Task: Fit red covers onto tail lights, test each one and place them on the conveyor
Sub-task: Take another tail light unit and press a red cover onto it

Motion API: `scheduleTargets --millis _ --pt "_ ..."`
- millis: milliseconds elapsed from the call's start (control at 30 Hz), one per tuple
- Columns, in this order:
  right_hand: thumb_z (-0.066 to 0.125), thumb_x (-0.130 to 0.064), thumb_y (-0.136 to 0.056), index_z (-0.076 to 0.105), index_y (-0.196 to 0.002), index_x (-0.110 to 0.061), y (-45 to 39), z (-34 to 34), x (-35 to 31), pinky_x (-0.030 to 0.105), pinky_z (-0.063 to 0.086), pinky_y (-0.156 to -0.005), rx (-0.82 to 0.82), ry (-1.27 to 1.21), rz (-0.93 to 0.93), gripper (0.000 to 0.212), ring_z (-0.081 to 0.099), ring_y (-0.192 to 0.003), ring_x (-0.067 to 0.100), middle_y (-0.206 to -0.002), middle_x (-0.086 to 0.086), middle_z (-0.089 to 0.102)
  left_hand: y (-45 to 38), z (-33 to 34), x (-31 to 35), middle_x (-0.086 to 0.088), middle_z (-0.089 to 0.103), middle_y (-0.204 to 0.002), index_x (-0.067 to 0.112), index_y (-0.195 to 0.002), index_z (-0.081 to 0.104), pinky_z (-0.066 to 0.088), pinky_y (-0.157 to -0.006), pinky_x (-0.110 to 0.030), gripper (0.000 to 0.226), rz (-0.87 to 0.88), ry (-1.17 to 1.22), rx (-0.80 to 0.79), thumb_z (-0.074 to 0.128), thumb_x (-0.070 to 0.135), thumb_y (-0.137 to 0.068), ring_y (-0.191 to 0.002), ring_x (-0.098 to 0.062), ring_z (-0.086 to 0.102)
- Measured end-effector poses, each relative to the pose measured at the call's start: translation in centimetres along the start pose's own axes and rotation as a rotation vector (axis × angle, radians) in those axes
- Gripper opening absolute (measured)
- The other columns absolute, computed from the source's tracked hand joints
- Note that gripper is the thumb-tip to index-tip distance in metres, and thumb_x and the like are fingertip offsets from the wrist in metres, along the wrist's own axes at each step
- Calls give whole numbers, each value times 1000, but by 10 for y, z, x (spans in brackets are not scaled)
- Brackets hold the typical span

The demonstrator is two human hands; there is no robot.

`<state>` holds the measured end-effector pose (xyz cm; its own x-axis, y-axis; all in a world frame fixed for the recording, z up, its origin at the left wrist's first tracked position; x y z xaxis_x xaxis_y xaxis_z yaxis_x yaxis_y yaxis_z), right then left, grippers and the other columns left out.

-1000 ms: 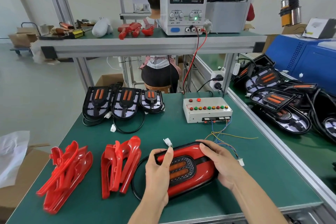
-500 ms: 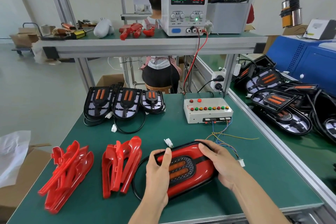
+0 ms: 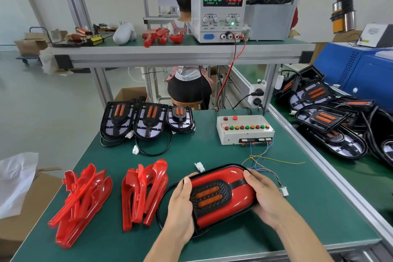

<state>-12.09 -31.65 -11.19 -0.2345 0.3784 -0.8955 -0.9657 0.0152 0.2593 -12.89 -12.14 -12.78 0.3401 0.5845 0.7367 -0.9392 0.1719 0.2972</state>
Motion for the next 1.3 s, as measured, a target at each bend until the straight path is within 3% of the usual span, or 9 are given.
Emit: scheduleTargets --millis 133,333,467,633,767,1000,1133,1233,1300 --pt "53 -16 -103 79 -97 -13 0 -4 -2 40 61 -70 41 -21 -11 27 74 -78 26 -98 16 77 0 2 0 -38 67 -115 8 -133 59 60 -72 -58 40 -48 88 -75 35 31 -110 -99 -55 69" --pt "51 -14 -104 73 -104 -7 0 -9 4 35 61 -58 146 -18 8 23 74 -71 26 -92 18 77 1 -1 2 -39 61 -128 -5 -137 54 49 -98 -70 47 1 92 -87 45 24 -101 -118 -57 60" --pt "52 -16 -105 70 -107 -5 -2 -13 4 36 59 -59 213 12 27 21 74 -66 27 -88 18 77 7 4 10 -31 65 -129 -6 -133 59 57 -95 -54 48 54 -58 -142 45 27 -101 -121 -45 63" --pt "56 -19 -103 69 -106 -11 -3 -16 -7 31 57 -51 286 68 15 15 73 -61 21 -79 11 77 13 2 10 -16 71 -126 5 -133 62 58 -93 -39 40 9 -372 -207 32 20 -112 -118 -30 68" --pt "62 -21 -100 72 -102 -12 -3 -12 -17 28 55 -47 317 134 51 14 73 -58 21 -76 11 77 24 1 15 -19 67 -132 5 -137 61 55 -101 -43 41 1 -368 -262 44 24 -104 -124 -34 64" --pt "68 -47 -91 68 -99 -7 -17 21 -37 32 56 -62 188 66 154 41 71 -59 23 -70 8 72 34 -9 14 -26 69 -123 6 -127 66 58 -91 -52 39 -9 -285 -182 69 28 -94 -114 -43 68" --pt "57 -53 -95 70 -107 -10 -22 43 -43 38 52 -82 31 -33 93 47 66 -83 23 -92 9 70 37 -9 12 -30 68 -122 -4 -130 62 60 -87 -51 42 44 -220 -138 64 18 -94 -112 -41 69" --pt "49 -36 -105 66 -113 -7 -19 37 -39 36 54 -73 116 100 -6 34 66 -79 21 -99 12 71 37 -13 16 -32 69 -117 -11 -121 64 63 -76 -46 41 97 -60 -45 59 13 -88 -98 -40 73" --pt "50 -17 -105 67 -101 -4 -11 23 -34 32 56 -59 273 457 -134 22 68 -58 19 -84 11 73 38 -14 24 -31 71 -114 -9 -107 73 64 -73 -43 33 148 9 -19 59 14 -88 -94 -39 74"
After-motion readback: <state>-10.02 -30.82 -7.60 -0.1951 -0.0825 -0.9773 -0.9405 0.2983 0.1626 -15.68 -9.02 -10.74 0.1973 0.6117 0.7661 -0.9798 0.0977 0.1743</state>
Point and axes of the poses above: each hand's wrist, its own y-axis away from the middle knuckle, its own z-axis out of the palm, x = y × z, the point moved 5 cm from there along -y, towards the middle knuckle
